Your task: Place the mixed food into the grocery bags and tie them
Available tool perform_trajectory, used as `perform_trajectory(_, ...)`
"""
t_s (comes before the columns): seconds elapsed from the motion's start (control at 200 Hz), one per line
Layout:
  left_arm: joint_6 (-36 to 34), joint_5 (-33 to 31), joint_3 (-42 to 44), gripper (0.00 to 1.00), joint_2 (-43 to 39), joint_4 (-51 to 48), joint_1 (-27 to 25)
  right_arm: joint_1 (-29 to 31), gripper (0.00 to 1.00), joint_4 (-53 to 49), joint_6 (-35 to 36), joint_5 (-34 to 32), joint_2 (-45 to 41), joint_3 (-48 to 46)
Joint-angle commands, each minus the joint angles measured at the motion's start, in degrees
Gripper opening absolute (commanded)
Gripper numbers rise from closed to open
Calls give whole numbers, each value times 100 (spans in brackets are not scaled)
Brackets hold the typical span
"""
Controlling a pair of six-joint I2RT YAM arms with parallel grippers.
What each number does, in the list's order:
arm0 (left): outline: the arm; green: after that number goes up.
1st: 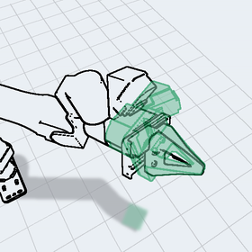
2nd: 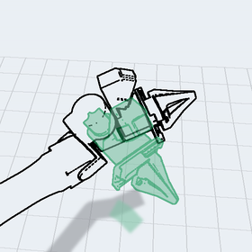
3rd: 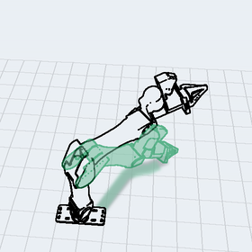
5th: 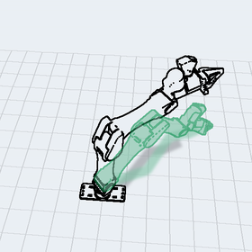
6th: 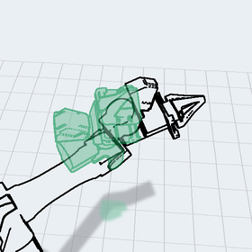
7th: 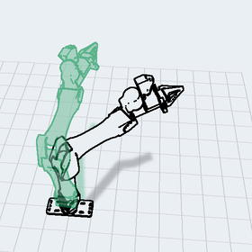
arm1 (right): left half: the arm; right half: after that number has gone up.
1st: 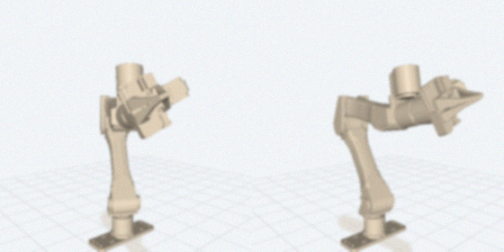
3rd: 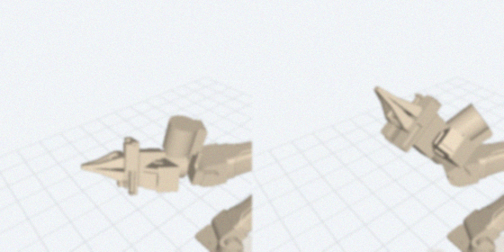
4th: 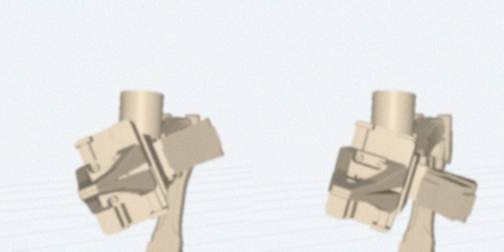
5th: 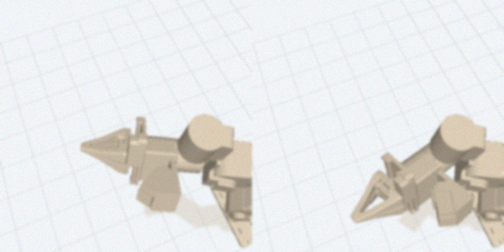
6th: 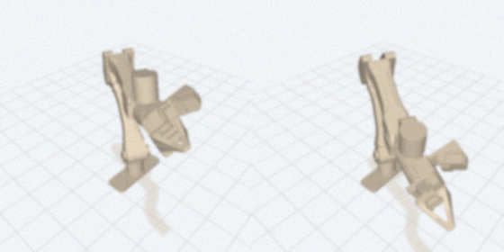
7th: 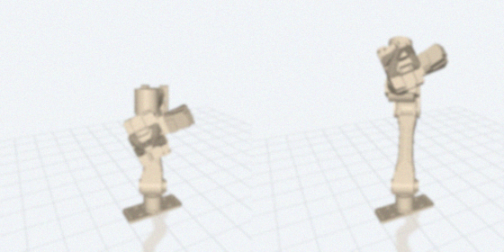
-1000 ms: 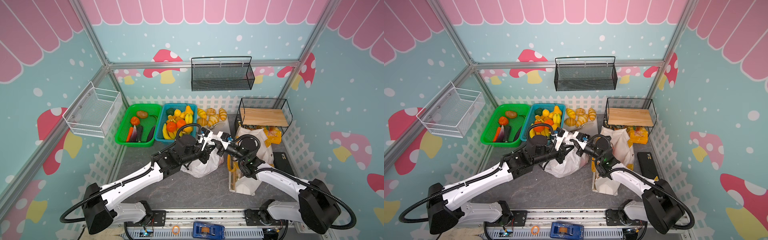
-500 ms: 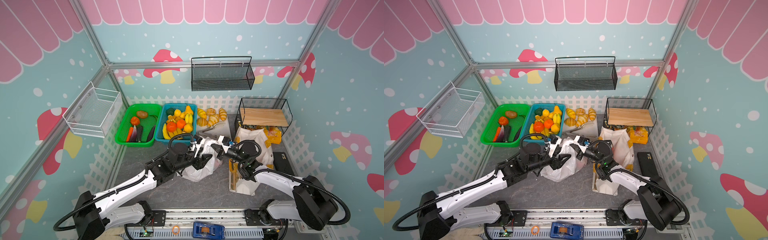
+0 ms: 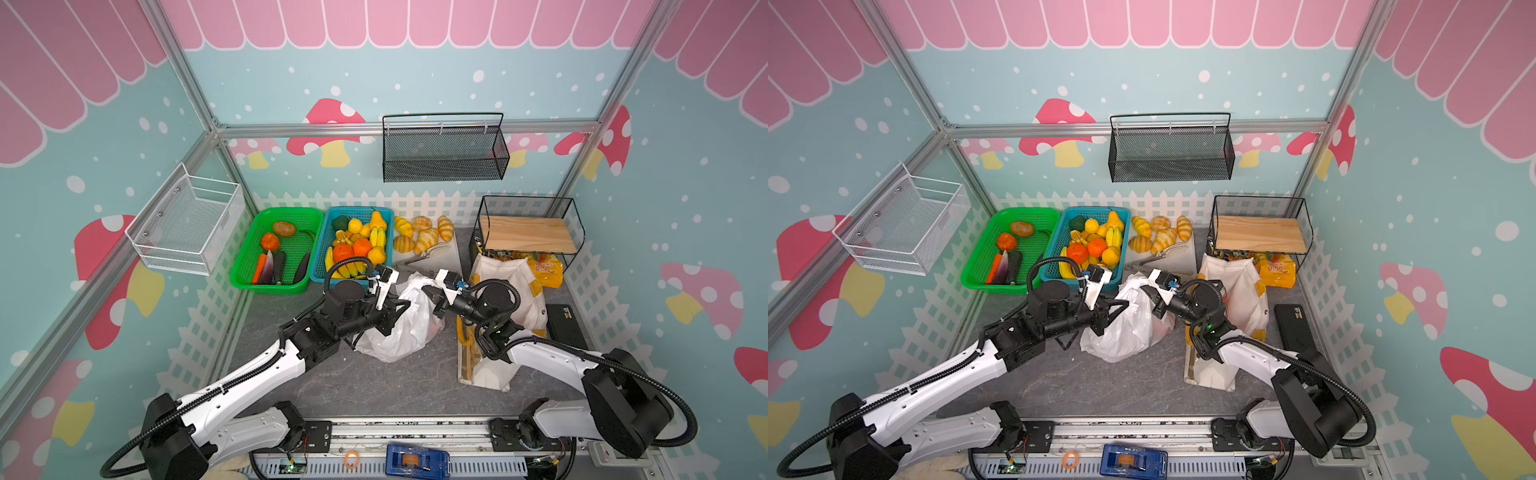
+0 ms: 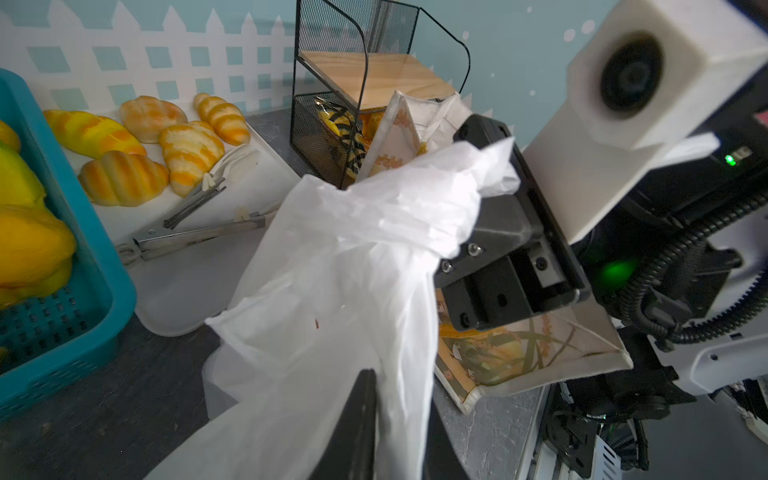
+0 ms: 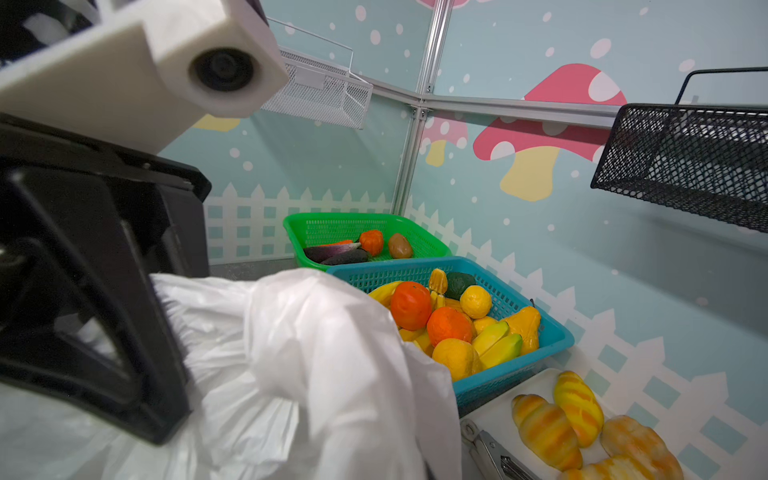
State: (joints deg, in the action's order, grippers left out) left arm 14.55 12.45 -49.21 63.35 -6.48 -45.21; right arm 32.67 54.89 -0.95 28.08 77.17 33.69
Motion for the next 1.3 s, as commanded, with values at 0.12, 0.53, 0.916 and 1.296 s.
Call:
perform_trajectory(0.12,303,-252,-222,10,608,1190,-606,-18,0,171,82,360,140,-31)
perform_trajectory(0.53,-496,-456,67,55,935,1406,-643,-417,0,265,51,1490,192,-90)
perform_trajectory(0.916,-423,288,295,84,-459,128,91,-480,0,197,226,1445,179,-34)
perform_trajectory(1.296,-16,456,544,30,-496,194,53,-483,0,-53,-14,1266,174,156)
